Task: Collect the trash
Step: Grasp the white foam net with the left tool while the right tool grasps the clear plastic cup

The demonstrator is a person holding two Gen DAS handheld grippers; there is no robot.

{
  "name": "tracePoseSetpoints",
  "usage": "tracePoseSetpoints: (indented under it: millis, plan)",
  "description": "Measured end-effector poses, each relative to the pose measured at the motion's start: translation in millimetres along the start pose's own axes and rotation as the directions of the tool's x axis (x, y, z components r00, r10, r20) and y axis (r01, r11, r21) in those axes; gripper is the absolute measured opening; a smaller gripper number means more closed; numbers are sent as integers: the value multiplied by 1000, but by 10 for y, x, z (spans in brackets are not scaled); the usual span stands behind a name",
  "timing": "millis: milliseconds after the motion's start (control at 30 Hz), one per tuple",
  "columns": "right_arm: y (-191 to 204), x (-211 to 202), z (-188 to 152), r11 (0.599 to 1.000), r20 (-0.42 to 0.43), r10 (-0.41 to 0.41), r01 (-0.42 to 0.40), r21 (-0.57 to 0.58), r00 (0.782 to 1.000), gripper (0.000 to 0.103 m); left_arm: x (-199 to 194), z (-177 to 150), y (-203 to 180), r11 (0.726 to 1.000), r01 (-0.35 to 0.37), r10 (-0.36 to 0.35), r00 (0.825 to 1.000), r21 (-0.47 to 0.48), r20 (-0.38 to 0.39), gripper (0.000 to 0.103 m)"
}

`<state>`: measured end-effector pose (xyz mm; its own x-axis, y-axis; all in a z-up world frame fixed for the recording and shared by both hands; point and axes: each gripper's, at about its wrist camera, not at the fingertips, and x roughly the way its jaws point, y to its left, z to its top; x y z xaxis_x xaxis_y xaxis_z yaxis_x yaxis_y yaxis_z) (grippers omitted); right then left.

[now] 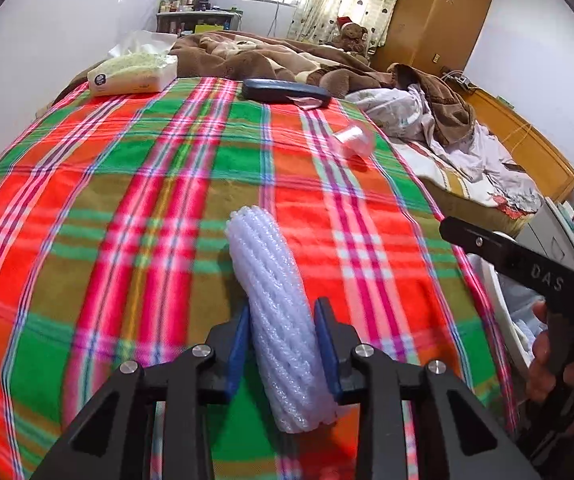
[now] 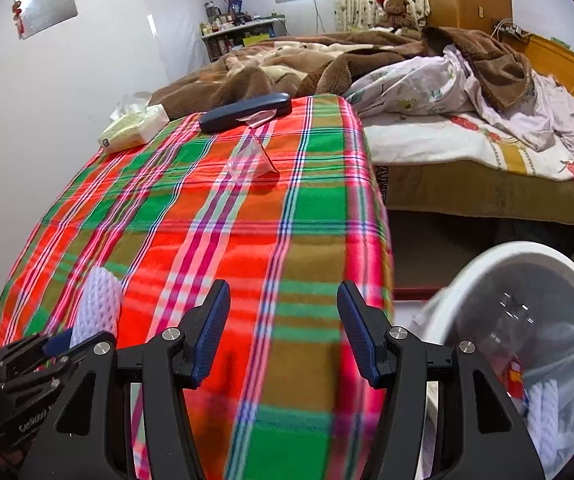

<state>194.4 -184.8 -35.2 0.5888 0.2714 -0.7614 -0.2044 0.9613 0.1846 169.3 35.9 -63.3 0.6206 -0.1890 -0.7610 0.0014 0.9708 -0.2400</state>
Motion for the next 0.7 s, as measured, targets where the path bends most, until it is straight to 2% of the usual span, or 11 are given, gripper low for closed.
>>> tracePoseSetpoints:
  millis: [100,367,700]
  plan:
    - [0,149,116,999,-19,28,-27,45,999,57,57,119,57,1000,-1,1,1000,14,-3,33]
    - [184,495,399,995,-22,70,-68,70,997,57,232,400,239,999,23,-22,999,23,-32,33]
    - [234,793,656,990,-32,71,-66,126,997,57,413,670,400,999,27,-26,999,21,-47,33]
